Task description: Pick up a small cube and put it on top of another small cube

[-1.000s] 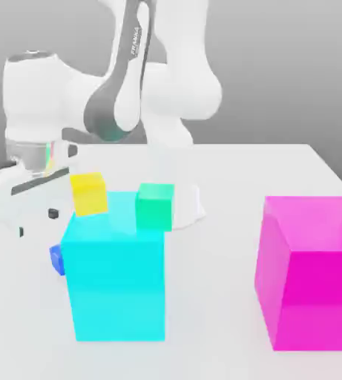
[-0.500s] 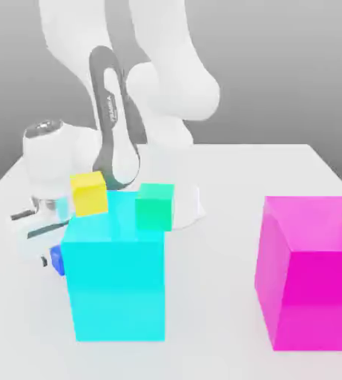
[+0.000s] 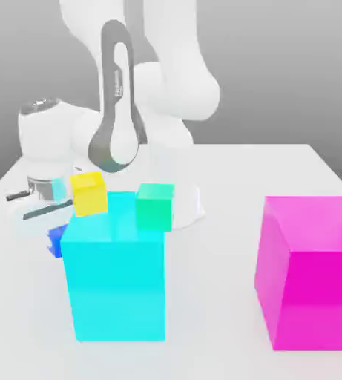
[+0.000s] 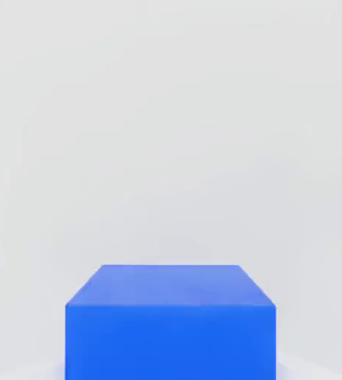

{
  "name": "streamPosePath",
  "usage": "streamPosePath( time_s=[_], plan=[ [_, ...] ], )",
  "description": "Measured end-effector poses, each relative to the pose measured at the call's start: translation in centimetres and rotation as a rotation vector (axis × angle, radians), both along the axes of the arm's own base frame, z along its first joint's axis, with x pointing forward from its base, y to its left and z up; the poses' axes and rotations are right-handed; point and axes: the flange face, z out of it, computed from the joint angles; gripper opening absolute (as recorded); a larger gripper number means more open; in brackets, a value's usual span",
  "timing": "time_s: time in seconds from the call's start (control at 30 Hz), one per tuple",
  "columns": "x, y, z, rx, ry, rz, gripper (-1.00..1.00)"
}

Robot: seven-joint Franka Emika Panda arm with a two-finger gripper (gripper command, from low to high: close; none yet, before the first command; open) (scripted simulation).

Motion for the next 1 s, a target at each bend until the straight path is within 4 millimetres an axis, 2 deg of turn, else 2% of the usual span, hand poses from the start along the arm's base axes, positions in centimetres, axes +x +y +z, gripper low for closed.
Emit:
streamPosePath(
  time_s=[0.2,0.43,0.47,0.5,0.6,0.7,0.73,0.77,0.83,0.9,0.93,1.0],
  plan=[
    [5.2,-0.1,5.7,-0.007,0.013,0.257,-1.00],
    [10.1,1.8,14.7,-0.023,0.027,0.568,-1.00],
    [10.6,2.3,16.2,-0.025,0.029,0.612,-1.00],
    [10.6,2.3,16.2,-0.025,0.028,0.612,-1.00],
    [11.4,4.6,21.7,-0.027,0.030,0.767,-1.00],
    [10.7,7.5,25.4,-0.015,0.021,0.864,-1.00],
    [10.3,8.5,26.1,-0.009,0.017,0.885,-1.00],
    [9.8,8.7,26.4,-0.004,0.004,0.879,-1.00],
    [9.6,8.8,24.7,0.001,-0.007,0.876,-1.00],
    [9.5,8.9,22.1,0.002,-0.009,0.875,-1.00],
    [9.4,8.9,20.8,0.002,-0.010,0.874,1.00],
    [9.4,8.9,20.8,0.002,-0.010,0.874,1.00]
  ],
)
